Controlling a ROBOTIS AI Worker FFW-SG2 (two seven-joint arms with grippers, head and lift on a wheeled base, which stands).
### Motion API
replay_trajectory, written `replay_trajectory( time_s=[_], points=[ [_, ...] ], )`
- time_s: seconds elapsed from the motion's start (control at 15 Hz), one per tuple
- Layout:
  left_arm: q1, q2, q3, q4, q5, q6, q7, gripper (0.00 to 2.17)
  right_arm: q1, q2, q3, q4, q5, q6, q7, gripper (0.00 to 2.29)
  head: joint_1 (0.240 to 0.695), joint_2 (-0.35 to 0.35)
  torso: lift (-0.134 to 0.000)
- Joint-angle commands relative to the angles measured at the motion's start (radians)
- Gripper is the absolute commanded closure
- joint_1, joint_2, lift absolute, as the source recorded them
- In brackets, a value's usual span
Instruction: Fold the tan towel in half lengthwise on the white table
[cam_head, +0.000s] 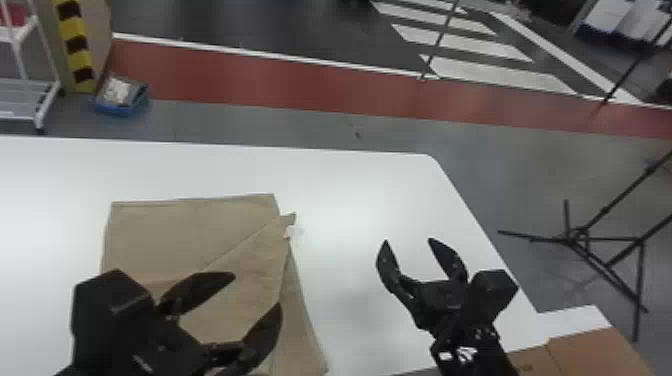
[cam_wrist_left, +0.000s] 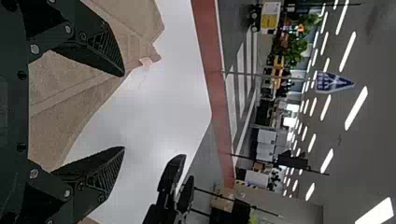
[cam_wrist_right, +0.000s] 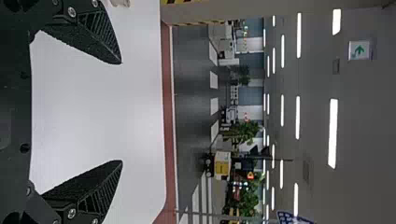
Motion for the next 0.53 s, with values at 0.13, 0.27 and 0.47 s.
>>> replay_trajectory(
  time_s=[0.13,0.27,0.47],
  points=[
    [0.045,-0.001,0.199,0.053,0.103,-0.226,0.053,0.02,0.009,0.0,0.024,-0.145,0.177,0.092,0.236,0.12,0.695,-0.35,-0.098],
    [0.042,-0.012,0.308,0.116,0.193,-0.321,0.074,0.02,0.025,-0.003,0.047,-0.234,0.293,0.193,0.345,0.12,0.695,-0.27,-0.098],
    [0.034,-0.027,0.446,0.191,0.344,-0.373,0.108,0.02,0.052,-0.009,0.091,-0.334,0.478,0.334,0.506,0.12,0.695,-0.089,-0.098]
  ],
)
